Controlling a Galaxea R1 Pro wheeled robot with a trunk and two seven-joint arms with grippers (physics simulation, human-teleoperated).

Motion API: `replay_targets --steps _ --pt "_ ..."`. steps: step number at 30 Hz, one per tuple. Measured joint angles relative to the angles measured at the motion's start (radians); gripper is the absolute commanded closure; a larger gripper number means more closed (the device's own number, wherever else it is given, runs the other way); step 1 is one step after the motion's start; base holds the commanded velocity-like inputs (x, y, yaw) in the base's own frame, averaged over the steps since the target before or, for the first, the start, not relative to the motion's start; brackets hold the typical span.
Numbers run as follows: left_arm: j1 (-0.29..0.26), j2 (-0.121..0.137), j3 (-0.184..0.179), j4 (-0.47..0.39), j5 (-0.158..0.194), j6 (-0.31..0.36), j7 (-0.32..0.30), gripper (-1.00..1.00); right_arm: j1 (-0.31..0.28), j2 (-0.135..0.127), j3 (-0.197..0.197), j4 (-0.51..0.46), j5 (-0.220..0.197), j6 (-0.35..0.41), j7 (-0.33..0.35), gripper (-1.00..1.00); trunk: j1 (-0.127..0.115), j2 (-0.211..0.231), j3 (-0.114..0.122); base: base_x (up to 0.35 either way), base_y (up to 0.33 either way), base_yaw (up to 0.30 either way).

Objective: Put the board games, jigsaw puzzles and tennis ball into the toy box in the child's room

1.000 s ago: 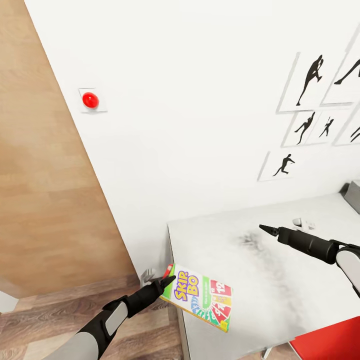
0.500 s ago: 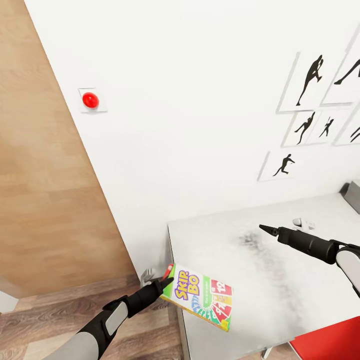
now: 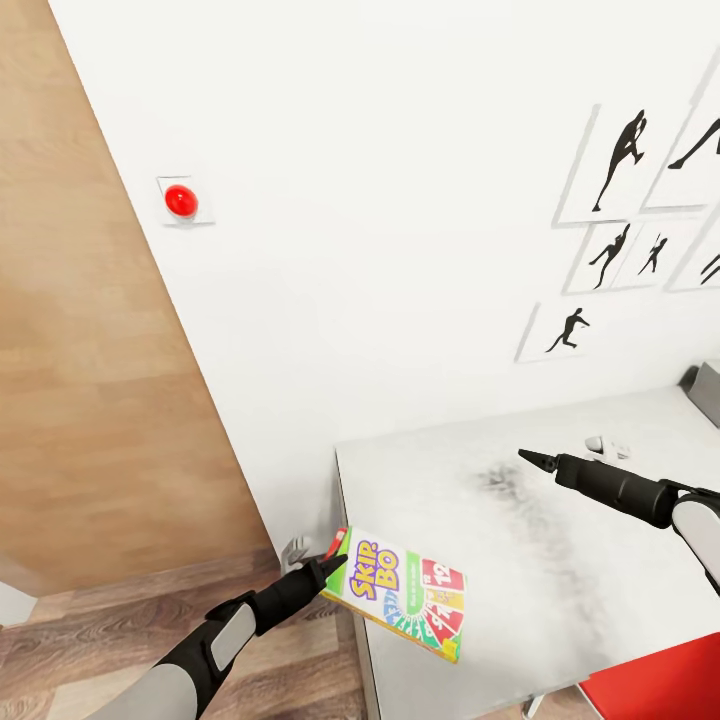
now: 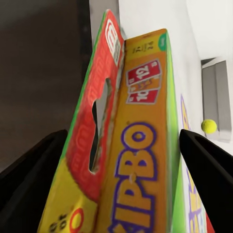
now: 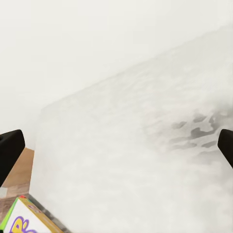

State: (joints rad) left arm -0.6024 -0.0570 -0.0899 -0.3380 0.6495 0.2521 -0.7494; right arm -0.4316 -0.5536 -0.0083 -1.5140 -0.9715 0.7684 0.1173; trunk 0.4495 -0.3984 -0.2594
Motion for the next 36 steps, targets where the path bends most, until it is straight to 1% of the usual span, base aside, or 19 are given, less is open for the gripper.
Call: replay_targets --steps 31,36 --pt "0.000 -0.001 -0.001 -0.001 -0.008 -0.010 -0.007 1.00 0.008 0.000 0.000 0.002 0.006 -0.004 0.008 -1.00 0.000 0.000 0.000 0.000 0.000 0.000" --pt "0.000 -0.001 -0.001 -0.002 -0.008 -0.012 -0.041 1.00 0.010 0.000 0.000 0.002 0.007 -0.008 0.007 -1.00 0.000 0.000 0.000 0.000 0.000 0.000"
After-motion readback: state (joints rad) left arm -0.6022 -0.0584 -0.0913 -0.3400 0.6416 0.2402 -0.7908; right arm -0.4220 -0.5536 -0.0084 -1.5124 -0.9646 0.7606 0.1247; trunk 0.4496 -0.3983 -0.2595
